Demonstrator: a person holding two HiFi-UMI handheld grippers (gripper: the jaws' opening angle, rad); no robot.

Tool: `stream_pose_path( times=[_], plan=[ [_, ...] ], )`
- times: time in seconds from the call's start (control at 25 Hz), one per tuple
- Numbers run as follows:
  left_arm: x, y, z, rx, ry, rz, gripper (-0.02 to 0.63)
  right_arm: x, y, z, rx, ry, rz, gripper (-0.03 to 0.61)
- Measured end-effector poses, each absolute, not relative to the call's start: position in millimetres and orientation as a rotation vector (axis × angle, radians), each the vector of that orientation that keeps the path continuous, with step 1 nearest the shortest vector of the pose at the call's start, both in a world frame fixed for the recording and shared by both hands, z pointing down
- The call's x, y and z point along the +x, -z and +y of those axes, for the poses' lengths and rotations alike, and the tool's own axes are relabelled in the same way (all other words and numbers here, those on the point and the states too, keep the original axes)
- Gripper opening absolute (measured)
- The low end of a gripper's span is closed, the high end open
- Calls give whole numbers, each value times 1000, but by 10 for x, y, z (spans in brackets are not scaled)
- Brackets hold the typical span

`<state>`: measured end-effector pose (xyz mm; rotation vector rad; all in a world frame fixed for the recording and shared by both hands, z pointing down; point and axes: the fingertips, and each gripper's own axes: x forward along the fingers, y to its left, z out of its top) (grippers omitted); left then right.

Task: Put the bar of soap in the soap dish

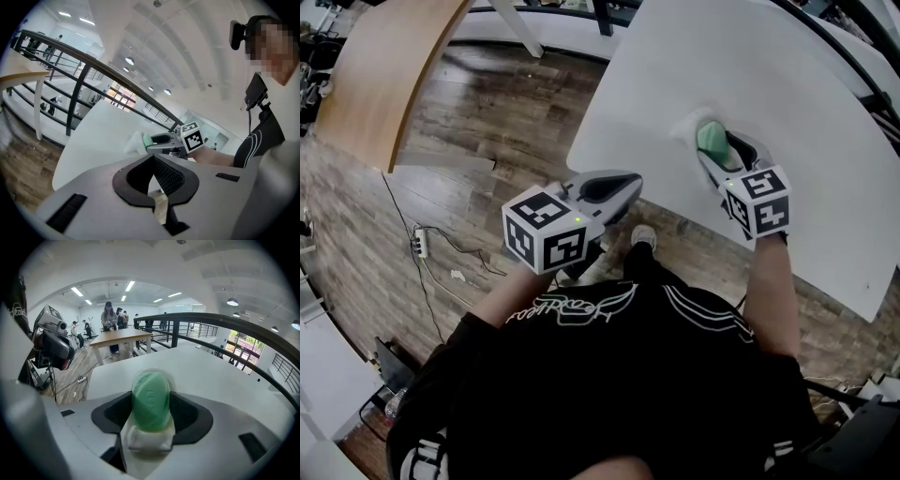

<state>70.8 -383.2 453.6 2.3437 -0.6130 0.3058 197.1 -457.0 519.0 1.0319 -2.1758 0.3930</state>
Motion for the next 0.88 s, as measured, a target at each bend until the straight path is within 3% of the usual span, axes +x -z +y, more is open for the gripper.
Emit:
stream_pose_path(
  times=[0.88],
  plan=[
    [528,-4390,-3631,2364,-299,-633,8,2016,-4933,-4499,1162,-350,-2187,212]
  ],
)
